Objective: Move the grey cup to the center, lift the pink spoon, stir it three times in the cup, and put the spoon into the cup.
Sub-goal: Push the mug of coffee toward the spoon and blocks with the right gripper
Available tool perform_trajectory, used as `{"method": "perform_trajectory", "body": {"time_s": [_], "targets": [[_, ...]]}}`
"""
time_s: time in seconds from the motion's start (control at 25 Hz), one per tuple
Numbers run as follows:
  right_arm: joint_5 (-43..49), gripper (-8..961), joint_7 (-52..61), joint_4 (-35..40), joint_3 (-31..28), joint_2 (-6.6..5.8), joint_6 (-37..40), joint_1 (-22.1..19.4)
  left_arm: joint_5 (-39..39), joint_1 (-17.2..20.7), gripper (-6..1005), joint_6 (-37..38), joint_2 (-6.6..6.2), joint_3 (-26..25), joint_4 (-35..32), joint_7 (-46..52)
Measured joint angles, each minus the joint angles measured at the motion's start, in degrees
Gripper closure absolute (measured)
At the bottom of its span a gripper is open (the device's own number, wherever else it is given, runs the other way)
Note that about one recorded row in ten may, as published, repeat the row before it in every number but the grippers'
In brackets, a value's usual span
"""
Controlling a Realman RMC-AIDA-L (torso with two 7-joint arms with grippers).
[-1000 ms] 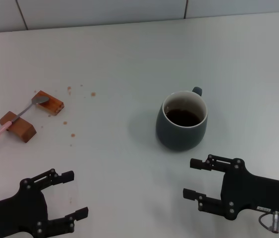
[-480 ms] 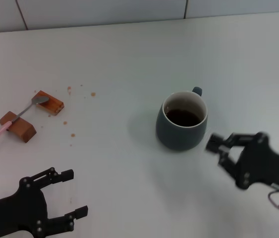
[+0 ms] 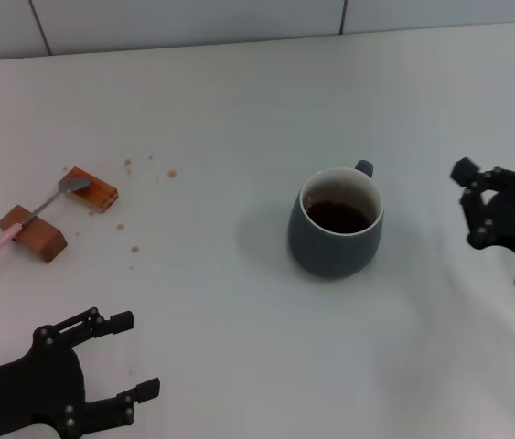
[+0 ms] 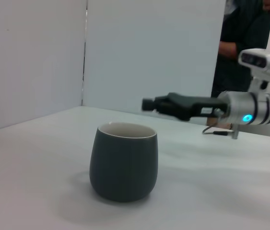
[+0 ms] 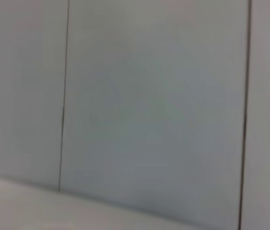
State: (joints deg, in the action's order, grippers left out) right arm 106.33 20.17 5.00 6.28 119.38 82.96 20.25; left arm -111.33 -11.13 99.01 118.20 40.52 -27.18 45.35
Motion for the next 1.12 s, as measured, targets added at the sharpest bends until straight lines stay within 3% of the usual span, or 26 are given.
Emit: {"method": "perform_trajectory", "body": {"time_s": [0.4, 0.8, 1.12], "targets": [[0.77, 919, -6.08, -5.11, 4.96, -0.03, -10.58, 4.4, 0.09, 0.15, 168, 0.38, 0.0, -0.69, -0.07, 0.0], [0.15, 915, -14.36, -12.3, 2.18, 0.14, -15.16, 8.05, 0.08, 0.24, 168, 1.06, -0.09, -1.42, -0.73, 0.04], [0.1, 912, -14.45, -16.94, 0.58, 0.24, -20.47, 14.46, 0.06, 0.41, 168, 1.36, -0.09, -1.7, -1.12, 0.19]]}}
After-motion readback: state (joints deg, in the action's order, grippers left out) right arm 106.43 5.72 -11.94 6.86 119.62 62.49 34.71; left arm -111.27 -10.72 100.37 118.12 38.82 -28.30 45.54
